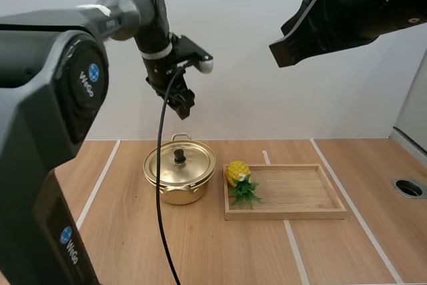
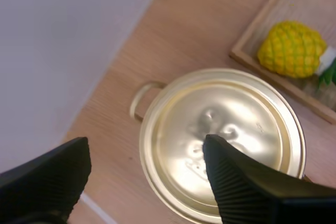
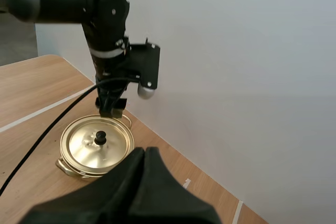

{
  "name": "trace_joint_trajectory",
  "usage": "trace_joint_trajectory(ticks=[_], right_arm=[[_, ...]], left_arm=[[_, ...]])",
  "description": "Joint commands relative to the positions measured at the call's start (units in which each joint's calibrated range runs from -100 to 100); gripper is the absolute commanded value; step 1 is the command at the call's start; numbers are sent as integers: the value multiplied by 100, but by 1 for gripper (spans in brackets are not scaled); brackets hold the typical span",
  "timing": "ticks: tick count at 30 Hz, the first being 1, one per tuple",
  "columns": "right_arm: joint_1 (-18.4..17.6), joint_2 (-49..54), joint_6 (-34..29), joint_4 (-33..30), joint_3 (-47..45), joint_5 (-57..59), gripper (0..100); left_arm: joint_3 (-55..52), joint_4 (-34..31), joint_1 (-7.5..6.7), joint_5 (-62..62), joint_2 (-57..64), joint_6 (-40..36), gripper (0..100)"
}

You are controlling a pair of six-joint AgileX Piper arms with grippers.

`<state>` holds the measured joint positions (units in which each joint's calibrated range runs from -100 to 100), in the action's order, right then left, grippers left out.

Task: Open the pot, put the grape inside, and close it

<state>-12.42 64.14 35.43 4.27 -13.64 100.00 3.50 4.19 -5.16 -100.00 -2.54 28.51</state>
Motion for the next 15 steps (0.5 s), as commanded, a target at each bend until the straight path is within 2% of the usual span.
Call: trace_joint_trajectory(ticks=[1,9,15], right_arm=[[30,50,23,4,1,0,0],[30,50,-11,4,1,0,0],[30,50,-589,-206,1,0,0]], left_arm=[[464,-36,-14,0,436,-184,100],[1549,-60,-14,0,1408,-604,100],[1940,-60,-14,0,2082,-1140,100]])
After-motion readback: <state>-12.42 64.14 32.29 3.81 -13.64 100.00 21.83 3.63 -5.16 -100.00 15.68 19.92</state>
